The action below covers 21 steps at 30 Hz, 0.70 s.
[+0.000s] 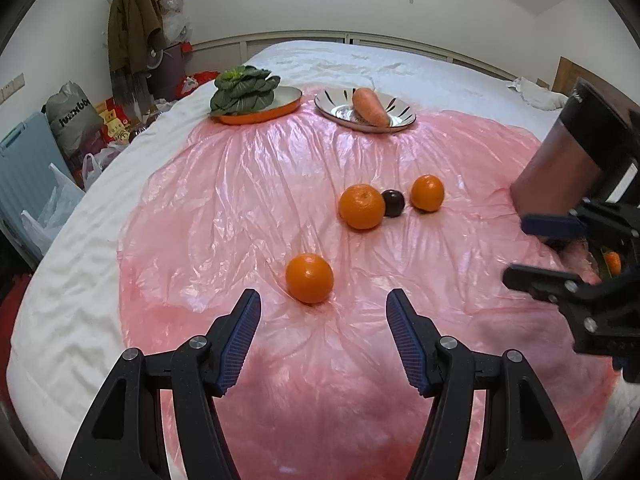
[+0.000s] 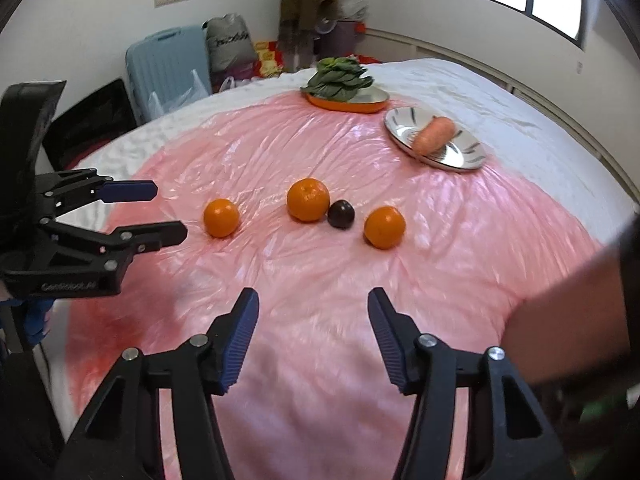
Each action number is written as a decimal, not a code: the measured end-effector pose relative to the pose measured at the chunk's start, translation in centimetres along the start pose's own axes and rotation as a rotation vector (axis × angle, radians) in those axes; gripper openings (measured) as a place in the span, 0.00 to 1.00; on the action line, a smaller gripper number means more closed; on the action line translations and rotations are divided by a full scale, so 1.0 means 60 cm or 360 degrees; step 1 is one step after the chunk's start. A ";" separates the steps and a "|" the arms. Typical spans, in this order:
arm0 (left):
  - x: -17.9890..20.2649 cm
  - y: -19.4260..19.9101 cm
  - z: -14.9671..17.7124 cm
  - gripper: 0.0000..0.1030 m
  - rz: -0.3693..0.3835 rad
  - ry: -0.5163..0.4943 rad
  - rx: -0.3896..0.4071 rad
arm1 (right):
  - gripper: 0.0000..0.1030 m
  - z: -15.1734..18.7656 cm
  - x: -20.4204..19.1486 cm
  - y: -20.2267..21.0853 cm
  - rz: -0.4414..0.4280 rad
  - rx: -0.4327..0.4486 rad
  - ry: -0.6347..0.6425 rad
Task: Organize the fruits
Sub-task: 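Move both open tools back over the oranges and plum, then grasp an orange with the left tool while the right tool grasps a dark plum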
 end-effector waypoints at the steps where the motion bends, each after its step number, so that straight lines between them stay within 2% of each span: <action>1: -0.001 -0.006 0.000 0.58 0.0002 0.0002 -0.0006 | 0.92 -0.006 0.001 -0.009 0.0000 -0.0007 0.0014; 4: -0.003 -0.018 -0.004 0.58 0.0007 0.0001 -0.0011 | 0.92 -0.024 0.010 -0.039 0.0032 -0.0035 0.0049; 14: -0.015 -0.051 -0.008 0.57 0.0008 0.0033 -0.0033 | 0.92 -0.051 0.079 -0.107 0.0126 -0.0041 -0.0179; 21: -0.020 -0.070 -0.004 0.57 0.0013 0.0050 -0.0049 | 0.90 -0.070 0.083 -0.125 0.0134 -0.0018 -0.0180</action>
Point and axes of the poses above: each gripper's, at about its wrist camera, not at the fingertips, and y roughly against the way its jaws point, x to its right, z to its underside, the point moved 2 cm from there along -y, roughly the way its jaws point, and after that the axes turned 2 degrees about -x, right-handed, at the moved point
